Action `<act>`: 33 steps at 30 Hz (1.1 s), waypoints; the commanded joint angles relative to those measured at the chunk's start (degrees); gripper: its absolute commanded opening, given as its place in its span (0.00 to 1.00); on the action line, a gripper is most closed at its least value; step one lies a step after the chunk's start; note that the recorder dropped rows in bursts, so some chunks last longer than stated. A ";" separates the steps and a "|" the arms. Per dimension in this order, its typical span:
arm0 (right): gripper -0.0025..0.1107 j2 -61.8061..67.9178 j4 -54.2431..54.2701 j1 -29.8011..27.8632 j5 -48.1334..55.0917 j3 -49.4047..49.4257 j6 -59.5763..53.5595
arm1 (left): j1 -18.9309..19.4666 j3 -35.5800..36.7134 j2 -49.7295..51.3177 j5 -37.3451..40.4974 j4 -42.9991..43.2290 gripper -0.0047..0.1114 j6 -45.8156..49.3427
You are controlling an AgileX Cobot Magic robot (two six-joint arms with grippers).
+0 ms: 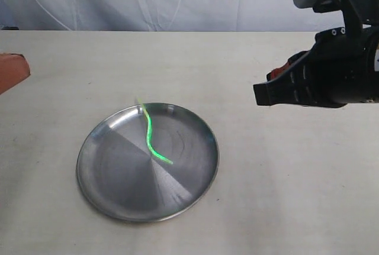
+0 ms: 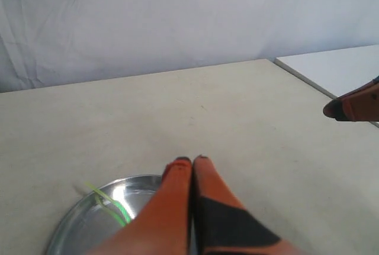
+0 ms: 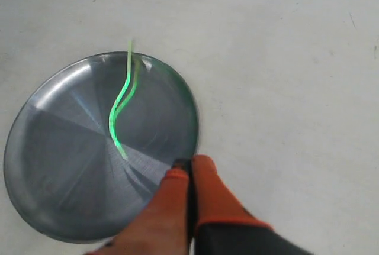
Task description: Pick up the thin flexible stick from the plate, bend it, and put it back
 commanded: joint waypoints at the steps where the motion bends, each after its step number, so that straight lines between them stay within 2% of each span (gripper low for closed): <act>1: 0.01 -3.44 0.00 -0.21 -0.86 0.36 -0.04 | 0.30 0.31 -0.48 0.54 0.12 0.04 -0.28; 4: 0.01 -6.94 -0.37 -0.21 -1.56 1.03 -1.41 | 0.30 0.31 -0.48 0.46 0.35 0.04 -0.28; 7: 0.01 -11.69 -4.47 -2.70 -6.14 4.63 -4.41 | 0.30 0.31 -0.48 0.47 0.49 0.04 -0.28; 14: 0.01 -29.38 -0.32 -17.25 -32.37 27.24 -3.93 | 0.30 0.31 -0.48 0.47 0.49 0.04 -0.28; 17: 0.01 -35.42 0.48 -19.04 -31.01 32.98 -3.93 | 0.30 0.31 -0.48 0.47 0.49 0.04 -0.28; 20: 0.01 -39.67 0.00 -19.04 -27.23 35.31 -4.04 | 0.30 0.31 -0.48 0.47 0.49 0.04 -0.28; 26: 0.01 -45.59 0.35 -19.77 -27.00 40.24 -4.18 | 0.30 0.31 -0.48 0.47 0.49 0.04 -0.28; 33: 0.01 -51.74 3.17 -31.33 -22.61 43.09 -4.18 | 0.30 0.31 -0.48 0.47 0.49 0.04 -0.28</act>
